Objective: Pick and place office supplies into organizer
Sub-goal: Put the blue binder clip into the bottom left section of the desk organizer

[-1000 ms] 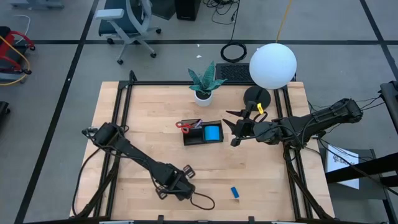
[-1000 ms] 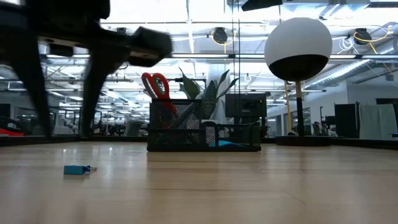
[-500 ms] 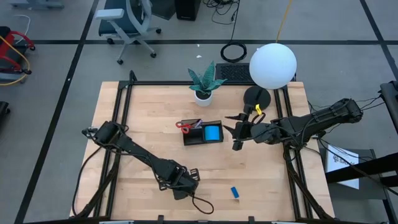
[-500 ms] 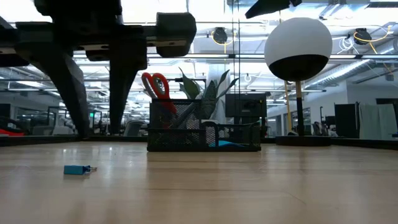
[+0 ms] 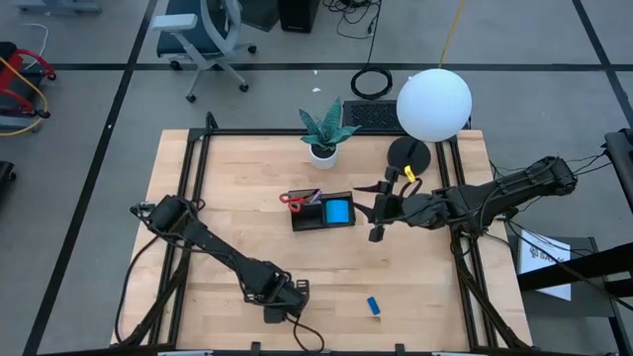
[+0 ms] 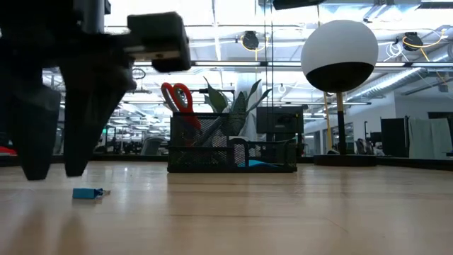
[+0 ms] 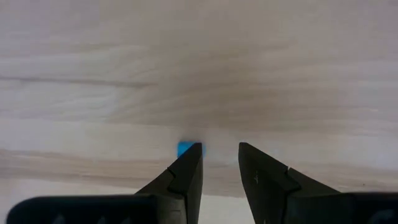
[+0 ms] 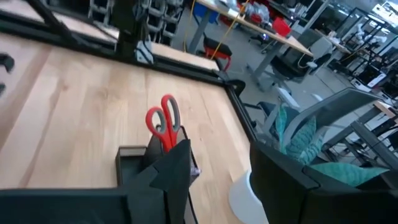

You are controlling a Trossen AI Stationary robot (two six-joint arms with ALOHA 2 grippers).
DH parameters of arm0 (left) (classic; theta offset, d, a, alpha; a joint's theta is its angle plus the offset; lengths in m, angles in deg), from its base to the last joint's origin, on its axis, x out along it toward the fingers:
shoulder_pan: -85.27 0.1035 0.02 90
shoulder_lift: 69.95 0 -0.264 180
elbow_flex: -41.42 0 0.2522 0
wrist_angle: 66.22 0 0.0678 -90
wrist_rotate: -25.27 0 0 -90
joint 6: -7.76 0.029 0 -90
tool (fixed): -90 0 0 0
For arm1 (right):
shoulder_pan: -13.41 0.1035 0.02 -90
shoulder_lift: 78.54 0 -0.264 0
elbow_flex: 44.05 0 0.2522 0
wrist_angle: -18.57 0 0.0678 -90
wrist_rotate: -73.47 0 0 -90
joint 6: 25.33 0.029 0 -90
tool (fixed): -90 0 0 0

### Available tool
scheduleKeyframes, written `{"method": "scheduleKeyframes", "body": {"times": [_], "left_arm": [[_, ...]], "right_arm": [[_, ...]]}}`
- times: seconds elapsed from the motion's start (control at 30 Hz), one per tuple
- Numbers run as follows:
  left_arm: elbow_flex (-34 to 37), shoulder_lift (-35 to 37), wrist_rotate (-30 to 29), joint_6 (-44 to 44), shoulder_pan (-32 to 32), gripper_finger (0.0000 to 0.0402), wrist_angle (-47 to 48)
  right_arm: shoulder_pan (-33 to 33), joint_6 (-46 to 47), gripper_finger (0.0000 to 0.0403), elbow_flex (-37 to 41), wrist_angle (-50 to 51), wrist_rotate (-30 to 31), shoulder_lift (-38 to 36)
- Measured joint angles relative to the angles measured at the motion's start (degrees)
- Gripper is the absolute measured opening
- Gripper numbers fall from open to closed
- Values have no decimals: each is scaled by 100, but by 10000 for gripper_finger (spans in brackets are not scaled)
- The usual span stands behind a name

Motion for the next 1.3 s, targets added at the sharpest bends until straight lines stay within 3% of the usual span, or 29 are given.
{"method": "scheduleKeyframes", "body": {"times": [0.43,0.9,1.3], "left_arm": [[38,0,-203,408,129,113,-278],[32,-123,336,384,321,113,-358],[12,-299,413,222,362,113,-399]], "right_arm": [[0,117,155,0,-53,-3,0],[0,130,155,0,13,-6,0],[0,137,155,2,27,-6,0]]}}
